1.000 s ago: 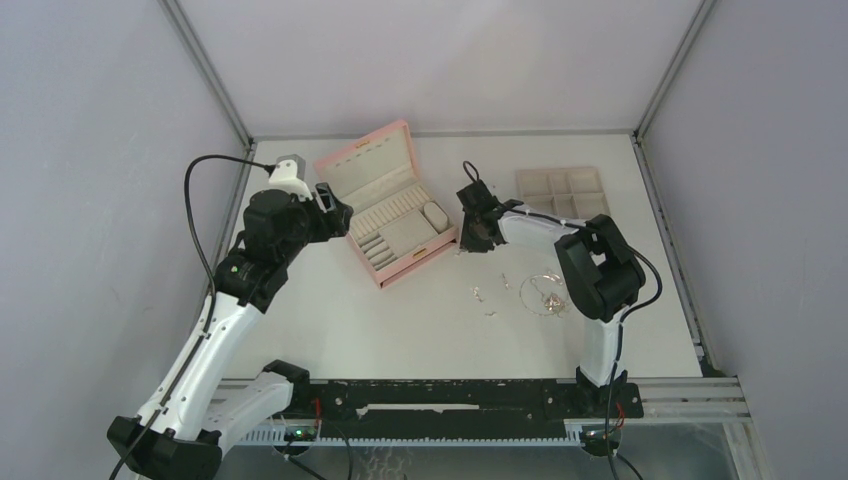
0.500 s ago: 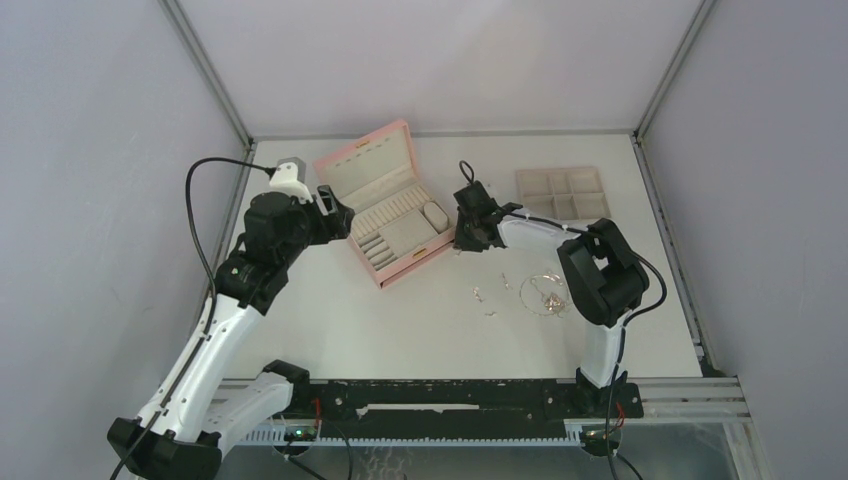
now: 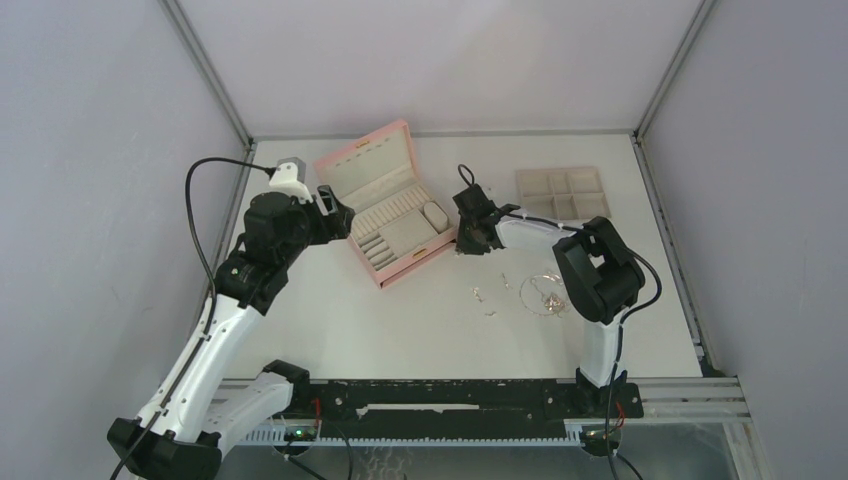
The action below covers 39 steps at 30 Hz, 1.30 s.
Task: Organize the mixed jewelry
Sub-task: Pick up the jewelry from the center of the board.
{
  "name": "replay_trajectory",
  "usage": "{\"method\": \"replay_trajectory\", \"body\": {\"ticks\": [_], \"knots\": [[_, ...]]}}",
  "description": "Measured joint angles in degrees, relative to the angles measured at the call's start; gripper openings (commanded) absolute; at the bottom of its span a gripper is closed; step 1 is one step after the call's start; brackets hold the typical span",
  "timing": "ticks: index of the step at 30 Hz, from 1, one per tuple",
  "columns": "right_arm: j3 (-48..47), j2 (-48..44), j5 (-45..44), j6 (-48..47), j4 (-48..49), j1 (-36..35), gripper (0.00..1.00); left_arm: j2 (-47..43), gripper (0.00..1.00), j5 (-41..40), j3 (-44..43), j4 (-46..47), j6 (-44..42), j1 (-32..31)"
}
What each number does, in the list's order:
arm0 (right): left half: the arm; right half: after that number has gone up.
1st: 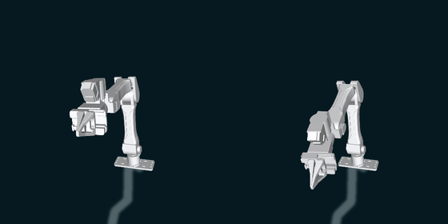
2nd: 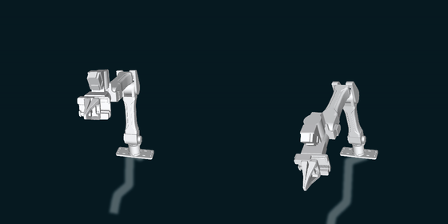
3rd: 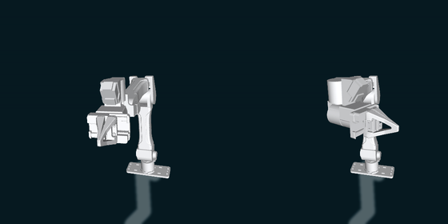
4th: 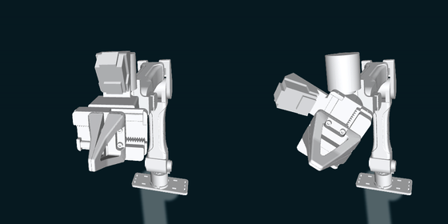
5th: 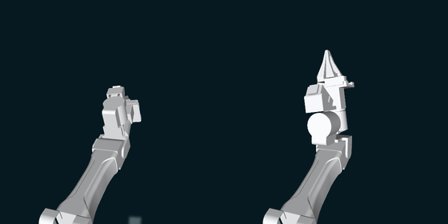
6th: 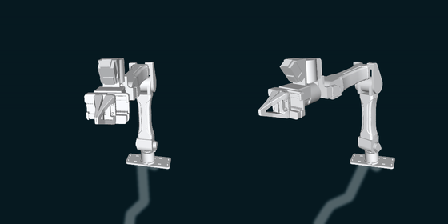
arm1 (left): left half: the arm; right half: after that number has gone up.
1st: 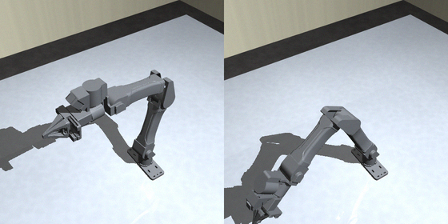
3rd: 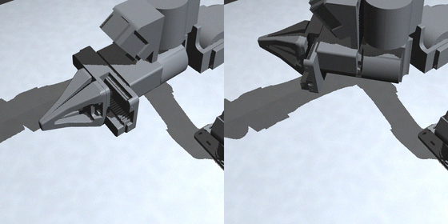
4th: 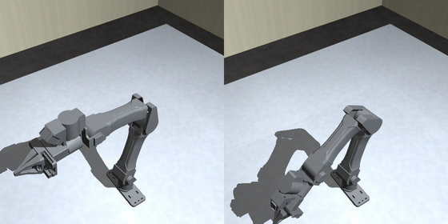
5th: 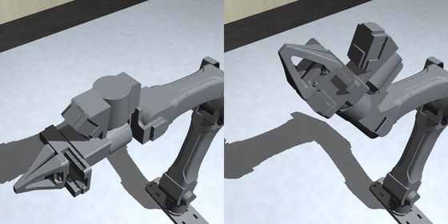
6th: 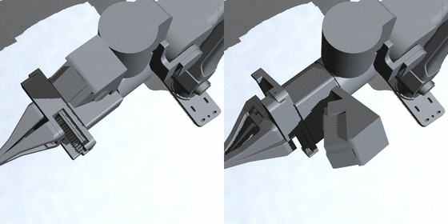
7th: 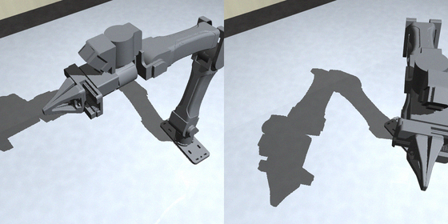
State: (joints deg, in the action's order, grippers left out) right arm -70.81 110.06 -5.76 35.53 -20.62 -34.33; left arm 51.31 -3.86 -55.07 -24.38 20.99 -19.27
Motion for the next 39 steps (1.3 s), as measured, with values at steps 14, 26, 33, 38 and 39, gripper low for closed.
{"method": "replay_trajectory", "body": {"ticks": [14,26,33,38,39], "knots": [[0.0,0.6,-0.5,0.2,-0.2,0.0,0.21,0.0,0.75,0.0,0.0,0.2,0.0,0.0],[0.0,0.3,-1.5,-3.2,-0.7,0.3,0.00,0.0,0.80,0.0,0.0,0.3,0.0,0.0],[1.3,-5.1,-0.9,-10.2,-2.0,1.0,0.00,2.4,0.79,0.6,-1.6,-1.9,0.1,0.0],[2.5,-12.8,1.9,-15.0,-1.9,1.2,0.00,8.5,0.73,4.2,-7.2,-6.0,0.5,0.0],[2.5,-14.3,3.0,-15.9,-1.9,1.2,0.00,9.4,0.73,5.7,-8.2,-6.7,0.6,0.0]]}}
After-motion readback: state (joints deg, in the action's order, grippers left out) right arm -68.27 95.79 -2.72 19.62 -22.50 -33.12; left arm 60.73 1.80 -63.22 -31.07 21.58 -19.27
